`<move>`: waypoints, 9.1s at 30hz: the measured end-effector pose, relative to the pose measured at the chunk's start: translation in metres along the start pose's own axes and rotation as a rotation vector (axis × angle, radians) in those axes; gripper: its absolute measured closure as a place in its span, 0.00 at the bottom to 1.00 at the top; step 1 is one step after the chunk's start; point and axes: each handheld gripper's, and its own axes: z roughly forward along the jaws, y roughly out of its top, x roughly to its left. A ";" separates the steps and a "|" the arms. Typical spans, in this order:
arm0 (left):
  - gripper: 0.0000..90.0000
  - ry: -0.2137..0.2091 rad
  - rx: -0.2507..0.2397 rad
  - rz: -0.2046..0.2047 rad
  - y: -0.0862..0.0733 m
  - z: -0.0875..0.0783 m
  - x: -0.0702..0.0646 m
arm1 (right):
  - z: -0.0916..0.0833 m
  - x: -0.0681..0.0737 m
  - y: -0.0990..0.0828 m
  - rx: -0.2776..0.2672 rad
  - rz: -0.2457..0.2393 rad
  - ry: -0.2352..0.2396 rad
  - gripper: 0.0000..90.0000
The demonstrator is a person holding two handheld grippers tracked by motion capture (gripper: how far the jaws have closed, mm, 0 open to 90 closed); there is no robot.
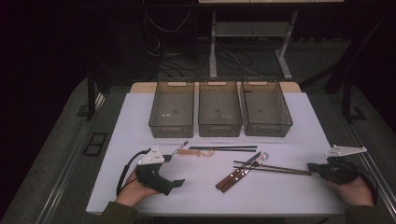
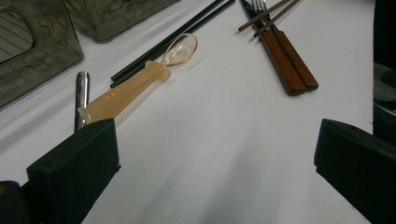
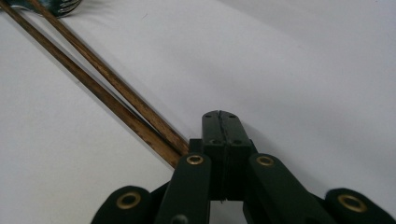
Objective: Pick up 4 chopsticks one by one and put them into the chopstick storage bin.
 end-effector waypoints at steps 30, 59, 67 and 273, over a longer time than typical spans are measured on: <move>0.00 -0.020 0.015 0.004 0.000 0.002 -0.002 | -0.009 0.025 -0.006 0.048 -0.082 0.047 1.00; 0.00 -0.032 0.022 0.006 -0.001 0.003 -0.003 | -0.018 0.039 -0.009 0.057 -0.131 0.083 1.00; 0.00 -0.037 0.020 0.004 -0.001 0.004 -0.003 | -0.024 0.038 -0.001 0.004 -0.110 0.120 0.86; 0.00 -0.044 -0.036 -0.015 -0.002 0.008 -0.004 | 0.112 0.177 0.281 -0.300 -0.036 0.295 0.94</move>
